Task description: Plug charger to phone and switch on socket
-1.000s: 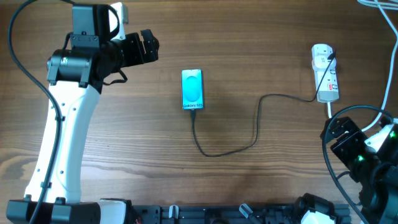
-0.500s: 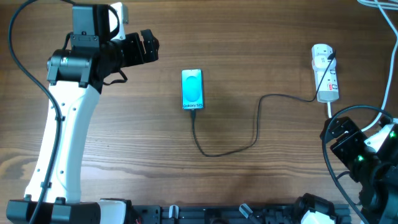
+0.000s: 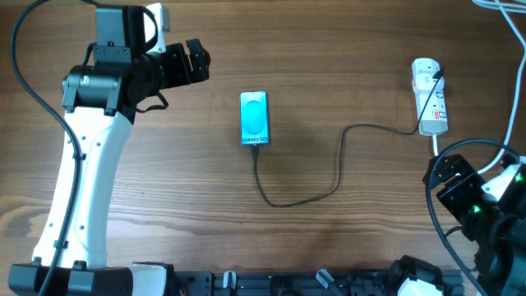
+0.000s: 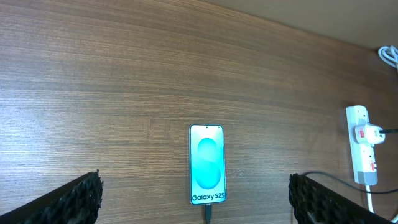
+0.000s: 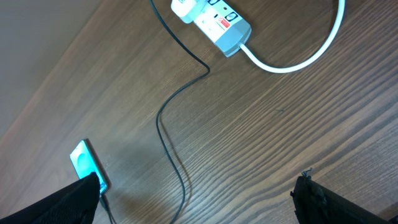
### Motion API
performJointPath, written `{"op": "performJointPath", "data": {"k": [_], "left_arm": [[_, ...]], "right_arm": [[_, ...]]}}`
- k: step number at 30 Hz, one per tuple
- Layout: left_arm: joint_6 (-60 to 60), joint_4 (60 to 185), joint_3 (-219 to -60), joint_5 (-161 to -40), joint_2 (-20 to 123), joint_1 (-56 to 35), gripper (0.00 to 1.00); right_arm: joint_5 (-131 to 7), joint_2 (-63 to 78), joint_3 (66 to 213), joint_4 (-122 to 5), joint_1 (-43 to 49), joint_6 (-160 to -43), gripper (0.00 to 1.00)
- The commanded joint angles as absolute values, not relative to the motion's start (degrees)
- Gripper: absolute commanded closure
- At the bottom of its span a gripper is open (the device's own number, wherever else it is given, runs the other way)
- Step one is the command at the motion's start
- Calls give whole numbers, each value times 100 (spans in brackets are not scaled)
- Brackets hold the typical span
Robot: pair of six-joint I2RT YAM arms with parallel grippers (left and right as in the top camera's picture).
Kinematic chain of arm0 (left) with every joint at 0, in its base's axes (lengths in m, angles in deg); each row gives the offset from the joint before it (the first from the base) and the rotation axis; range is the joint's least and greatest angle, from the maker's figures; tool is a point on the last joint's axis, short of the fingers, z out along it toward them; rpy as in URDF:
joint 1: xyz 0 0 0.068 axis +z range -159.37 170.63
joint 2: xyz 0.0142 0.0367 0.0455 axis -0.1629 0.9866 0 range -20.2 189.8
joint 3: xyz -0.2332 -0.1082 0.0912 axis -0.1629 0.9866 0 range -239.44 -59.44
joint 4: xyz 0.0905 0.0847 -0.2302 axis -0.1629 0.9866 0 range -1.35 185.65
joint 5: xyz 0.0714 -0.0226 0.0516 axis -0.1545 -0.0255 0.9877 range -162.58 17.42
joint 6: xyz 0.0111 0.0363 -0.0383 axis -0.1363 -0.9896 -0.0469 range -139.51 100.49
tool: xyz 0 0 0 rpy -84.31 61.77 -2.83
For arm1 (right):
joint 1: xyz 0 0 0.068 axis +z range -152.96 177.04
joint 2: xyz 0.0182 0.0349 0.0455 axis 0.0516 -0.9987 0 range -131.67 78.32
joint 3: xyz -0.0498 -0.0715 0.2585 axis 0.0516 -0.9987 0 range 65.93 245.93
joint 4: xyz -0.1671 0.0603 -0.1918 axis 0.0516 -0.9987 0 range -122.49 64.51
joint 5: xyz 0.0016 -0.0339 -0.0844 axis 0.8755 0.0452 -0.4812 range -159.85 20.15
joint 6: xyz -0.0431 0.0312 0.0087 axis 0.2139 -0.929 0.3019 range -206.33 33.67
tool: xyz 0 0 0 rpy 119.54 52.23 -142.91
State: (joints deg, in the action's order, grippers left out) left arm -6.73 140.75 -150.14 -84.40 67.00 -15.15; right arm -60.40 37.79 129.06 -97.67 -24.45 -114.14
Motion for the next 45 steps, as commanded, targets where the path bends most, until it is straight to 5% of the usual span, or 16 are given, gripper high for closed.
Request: {"op": "performJointPath", "data": {"k": [1,16,26,45], "left_arm": [[-643,14062,-14987,-8425,6724,-1509,0],[-640,14062,-14987,-8425,6724,-1509,0],[-643,14062,-14987,-8425,6724,-1509,0],[-643,14062,-14987,-8425,6724,-1509,0]], "right_arm": [[-5942,3799,12862,-9761,-2412,-11349,0],[-5983,3799,12862,-9761,-2415,-11305,0],[-5905,3812,12845,-9625,-2417,-10278,0],[-4154,4780,11024,-7315,-2402,-9078,0]]}}
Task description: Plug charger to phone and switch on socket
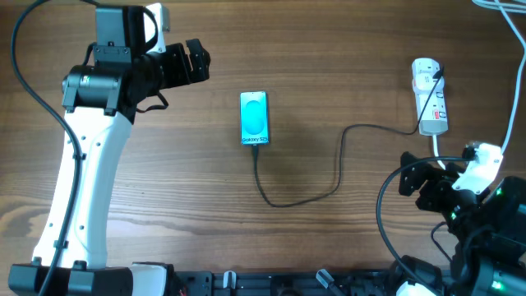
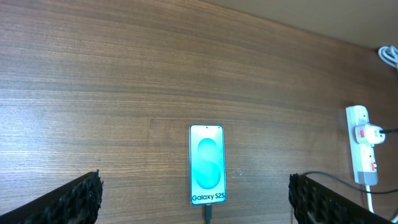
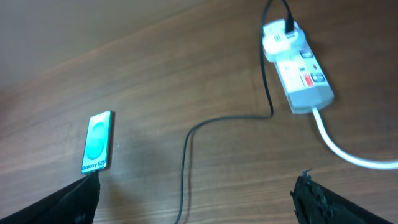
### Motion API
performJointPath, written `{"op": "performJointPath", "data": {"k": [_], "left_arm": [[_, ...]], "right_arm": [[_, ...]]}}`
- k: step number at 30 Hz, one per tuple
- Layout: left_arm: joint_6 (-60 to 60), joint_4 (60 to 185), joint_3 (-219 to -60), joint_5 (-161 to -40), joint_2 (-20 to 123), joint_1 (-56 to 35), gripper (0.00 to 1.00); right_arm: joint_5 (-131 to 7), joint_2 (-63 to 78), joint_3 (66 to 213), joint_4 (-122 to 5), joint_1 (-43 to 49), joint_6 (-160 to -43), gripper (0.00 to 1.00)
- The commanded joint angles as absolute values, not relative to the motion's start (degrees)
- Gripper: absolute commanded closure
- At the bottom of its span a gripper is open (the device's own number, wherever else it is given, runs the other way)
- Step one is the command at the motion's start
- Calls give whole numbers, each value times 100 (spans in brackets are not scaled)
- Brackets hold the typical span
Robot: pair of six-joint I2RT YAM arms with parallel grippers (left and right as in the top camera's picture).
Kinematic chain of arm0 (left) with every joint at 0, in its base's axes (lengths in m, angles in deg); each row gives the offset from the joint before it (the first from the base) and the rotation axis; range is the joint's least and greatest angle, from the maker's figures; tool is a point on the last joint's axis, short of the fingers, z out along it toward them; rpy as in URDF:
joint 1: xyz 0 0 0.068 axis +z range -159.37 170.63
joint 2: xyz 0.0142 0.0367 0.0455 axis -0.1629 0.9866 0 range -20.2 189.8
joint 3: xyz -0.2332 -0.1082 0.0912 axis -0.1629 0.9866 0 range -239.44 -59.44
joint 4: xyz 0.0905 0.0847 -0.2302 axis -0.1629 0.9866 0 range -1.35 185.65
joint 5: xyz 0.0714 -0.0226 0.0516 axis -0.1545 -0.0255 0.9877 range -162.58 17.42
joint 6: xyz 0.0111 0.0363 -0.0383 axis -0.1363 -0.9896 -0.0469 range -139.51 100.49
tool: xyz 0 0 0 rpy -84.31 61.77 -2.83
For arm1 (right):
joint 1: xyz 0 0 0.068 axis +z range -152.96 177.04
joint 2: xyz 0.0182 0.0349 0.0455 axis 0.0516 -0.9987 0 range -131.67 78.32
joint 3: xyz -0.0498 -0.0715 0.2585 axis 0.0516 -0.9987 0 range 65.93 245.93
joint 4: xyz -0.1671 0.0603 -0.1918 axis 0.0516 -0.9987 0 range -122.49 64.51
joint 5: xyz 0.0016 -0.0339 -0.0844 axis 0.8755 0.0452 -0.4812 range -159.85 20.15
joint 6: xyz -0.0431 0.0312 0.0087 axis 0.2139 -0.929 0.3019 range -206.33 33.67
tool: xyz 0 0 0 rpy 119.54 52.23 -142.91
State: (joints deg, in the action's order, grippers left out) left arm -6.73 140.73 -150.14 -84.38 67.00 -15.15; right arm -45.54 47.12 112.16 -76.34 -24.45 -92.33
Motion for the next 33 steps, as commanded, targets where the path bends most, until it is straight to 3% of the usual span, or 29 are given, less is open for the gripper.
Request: {"op": "performJointPath", "data": {"k": [1,6,14,22,33], "left_arm": [[-643,14062,-14987,-8425,6724,-1509,0],[-643,14062,-14987,-8425,6724,-1509,0],[-643,14062,-14987,-8425,6724,-1509,0],[-640,14062,-14987,-8425,6724,-1509,0],[-643,14062,-14987,-8425,6724,-1509,0]], "right_arm": [[-4115,4782,10972,-7153,-2367,-9086,0],[-4040,4809,10760,-6458,-1704,-9075,0],[-5242,5434,10705,-6218,-225,-9080,0],[-5365,6000,10552,-6218,-142,-9080,0],[-5360,6955,9269,-5518,-142,-9104,0]]}}
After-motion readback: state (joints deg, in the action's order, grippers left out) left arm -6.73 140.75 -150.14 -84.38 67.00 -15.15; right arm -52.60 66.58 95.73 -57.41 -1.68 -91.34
